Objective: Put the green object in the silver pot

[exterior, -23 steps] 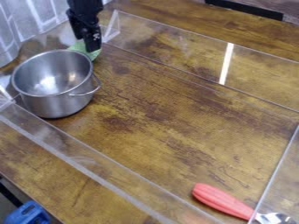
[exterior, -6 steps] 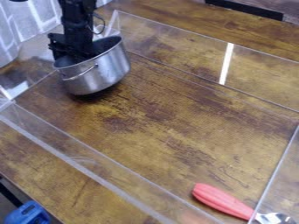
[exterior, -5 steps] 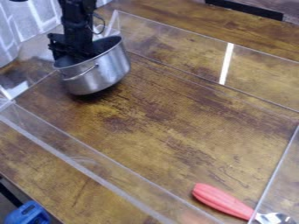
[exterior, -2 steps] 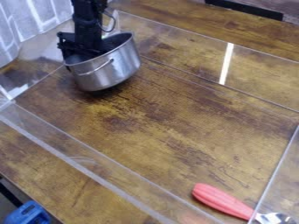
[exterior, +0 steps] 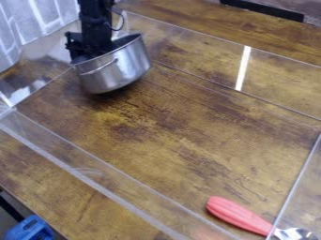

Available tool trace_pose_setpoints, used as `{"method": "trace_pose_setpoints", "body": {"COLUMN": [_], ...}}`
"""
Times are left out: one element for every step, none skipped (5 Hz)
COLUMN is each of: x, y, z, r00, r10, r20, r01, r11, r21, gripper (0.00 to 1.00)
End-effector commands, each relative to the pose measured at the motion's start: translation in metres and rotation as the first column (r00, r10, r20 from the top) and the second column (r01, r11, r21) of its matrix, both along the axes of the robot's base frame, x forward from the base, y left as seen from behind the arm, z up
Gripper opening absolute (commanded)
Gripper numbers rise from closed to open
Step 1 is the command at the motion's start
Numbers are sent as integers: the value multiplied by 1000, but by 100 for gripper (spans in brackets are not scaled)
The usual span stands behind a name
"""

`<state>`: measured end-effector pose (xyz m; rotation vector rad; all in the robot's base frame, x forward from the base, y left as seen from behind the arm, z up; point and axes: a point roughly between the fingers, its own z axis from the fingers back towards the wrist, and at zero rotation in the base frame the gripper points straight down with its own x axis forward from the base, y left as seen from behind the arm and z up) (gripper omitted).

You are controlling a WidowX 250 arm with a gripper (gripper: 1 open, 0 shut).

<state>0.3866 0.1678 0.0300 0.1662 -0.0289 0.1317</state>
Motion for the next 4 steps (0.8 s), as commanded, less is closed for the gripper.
{"method": "trace_pose_setpoints", "body": {"x": [2,5,0,-4], "y": [14,9,9,9], "z": [15,12,15,18], "r00": [999,999,995,990], "r10": [34,43,93,140], "r20": [42,31,23,14], "r01": [-34,-43,-92,-140], "r11": [999,999,995,989], "r21": [3,-11,-31,-51], "gripper": [0,100,100,100]}}
